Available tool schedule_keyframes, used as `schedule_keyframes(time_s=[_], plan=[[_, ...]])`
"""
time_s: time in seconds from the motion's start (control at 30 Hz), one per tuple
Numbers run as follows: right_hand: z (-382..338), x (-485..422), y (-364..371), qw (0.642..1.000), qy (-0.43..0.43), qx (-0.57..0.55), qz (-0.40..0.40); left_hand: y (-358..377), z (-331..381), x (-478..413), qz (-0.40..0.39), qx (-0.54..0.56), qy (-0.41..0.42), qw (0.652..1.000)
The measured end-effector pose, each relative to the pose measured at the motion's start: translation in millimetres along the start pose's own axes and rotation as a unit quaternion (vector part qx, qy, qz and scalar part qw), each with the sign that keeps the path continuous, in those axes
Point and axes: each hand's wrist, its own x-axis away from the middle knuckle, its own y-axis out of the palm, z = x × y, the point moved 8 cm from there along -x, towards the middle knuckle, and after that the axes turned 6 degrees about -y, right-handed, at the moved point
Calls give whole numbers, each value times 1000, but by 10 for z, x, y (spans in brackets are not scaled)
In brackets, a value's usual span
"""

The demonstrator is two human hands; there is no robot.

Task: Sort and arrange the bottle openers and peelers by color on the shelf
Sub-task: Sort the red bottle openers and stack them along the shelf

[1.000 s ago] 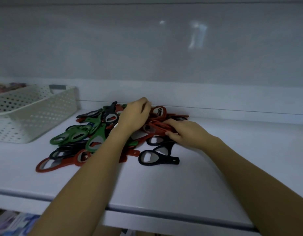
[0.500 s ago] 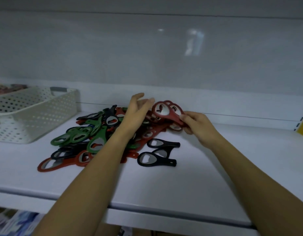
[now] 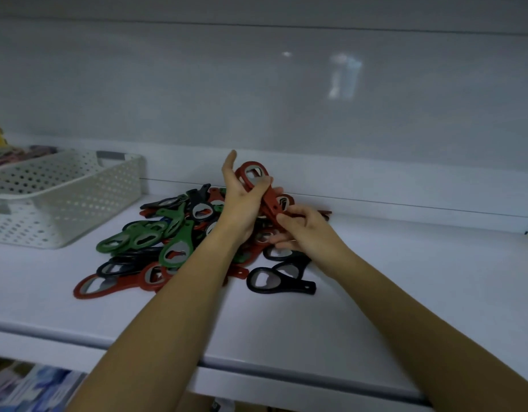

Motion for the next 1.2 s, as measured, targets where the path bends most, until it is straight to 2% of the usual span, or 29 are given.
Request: schedule_keyframes(time_s=[0.1,0.23,0.3,0.37,0.43,0.47,0.53,0.6,0.67,0.77,0.9,1.07,1.2], plan=[[7,-3,-37,1000,-9,-23,1,-50,48,-14,11,-5,18,1000],[-25,13,-61,996,-35,-76,9,50,47,-4,-50,9,31,998],[-50,12,-97,995,-36,-88,17,73,-7,-13,-62,20,9,998],[-67,-21,-111,997,-45,-60,6,12,-77,-50,-22,37,-30,999],[-81,-73,-146,997,-76,31,6,-135,-107,-99,40,82,-50,995],[-121,-85,-161,987,-110,116,5,-213,-96,-130,60,111,-49,991],[-120,-83,-75,936,-171,305,-48,-318,-47,-170,70,167,-46,982],[16,-66,53,881,-172,422,-129,-353,-24,-186,66,217,-55,972],[137,-74,99,853,-146,474,-162,-342,-35,-199,60,261,-71,961],[125,-143,61,852,-144,482,-147,-309,-74,-212,39,292,-108,949],[152,-188,4,869,-129,456,-143,-256,-34,-192,-13,234,-104,967],[108,-192,-14,860,-142,475,-123,-178,-55,-168,-42,153,-102,982],[-81,-167,-211,852,-195,485,-31,-169,-79,-120,-37,102,-120,987]])
